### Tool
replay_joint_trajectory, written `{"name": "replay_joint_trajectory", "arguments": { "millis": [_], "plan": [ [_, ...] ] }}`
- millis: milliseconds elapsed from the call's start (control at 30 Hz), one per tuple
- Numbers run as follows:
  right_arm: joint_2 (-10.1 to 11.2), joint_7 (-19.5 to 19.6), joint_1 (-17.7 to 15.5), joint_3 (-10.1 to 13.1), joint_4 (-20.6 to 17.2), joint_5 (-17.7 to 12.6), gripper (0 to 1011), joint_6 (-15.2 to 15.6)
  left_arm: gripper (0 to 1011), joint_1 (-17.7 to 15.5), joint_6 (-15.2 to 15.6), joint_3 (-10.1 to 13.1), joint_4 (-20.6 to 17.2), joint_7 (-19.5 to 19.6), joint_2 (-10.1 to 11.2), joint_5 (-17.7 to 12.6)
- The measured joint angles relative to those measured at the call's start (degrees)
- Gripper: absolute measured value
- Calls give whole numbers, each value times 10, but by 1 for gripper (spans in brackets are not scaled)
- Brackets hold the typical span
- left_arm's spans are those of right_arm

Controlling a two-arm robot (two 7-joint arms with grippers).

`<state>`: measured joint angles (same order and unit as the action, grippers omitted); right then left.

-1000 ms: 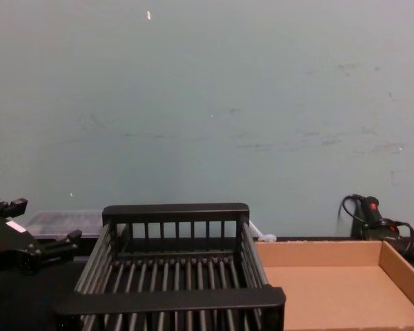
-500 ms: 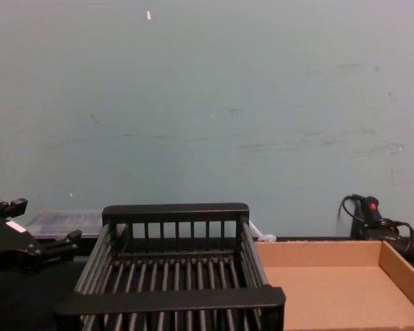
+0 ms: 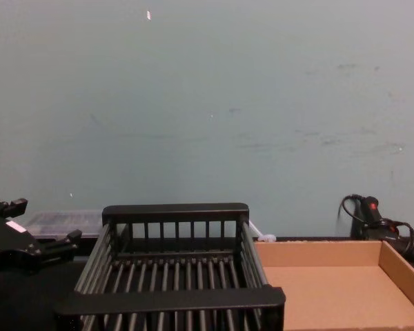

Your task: Pick up the white tape and place it into the black box , Pick up the silver tape and place it into the brown box.

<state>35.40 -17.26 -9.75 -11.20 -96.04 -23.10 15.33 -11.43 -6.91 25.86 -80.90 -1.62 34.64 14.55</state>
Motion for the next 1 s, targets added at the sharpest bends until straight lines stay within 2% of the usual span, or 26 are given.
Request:
{"name": "replay_joint_trajectory", "arguments": {
  "millis": [400,1000],
  "plan": [
    [-6,-13,1,5,4,8,1002,5,1001,0,0,0,0,0,0,0],
    [-6,-12,1,5,4,8,1002,5,1001,0,0,0,0,0,0,0]
  ]
}}
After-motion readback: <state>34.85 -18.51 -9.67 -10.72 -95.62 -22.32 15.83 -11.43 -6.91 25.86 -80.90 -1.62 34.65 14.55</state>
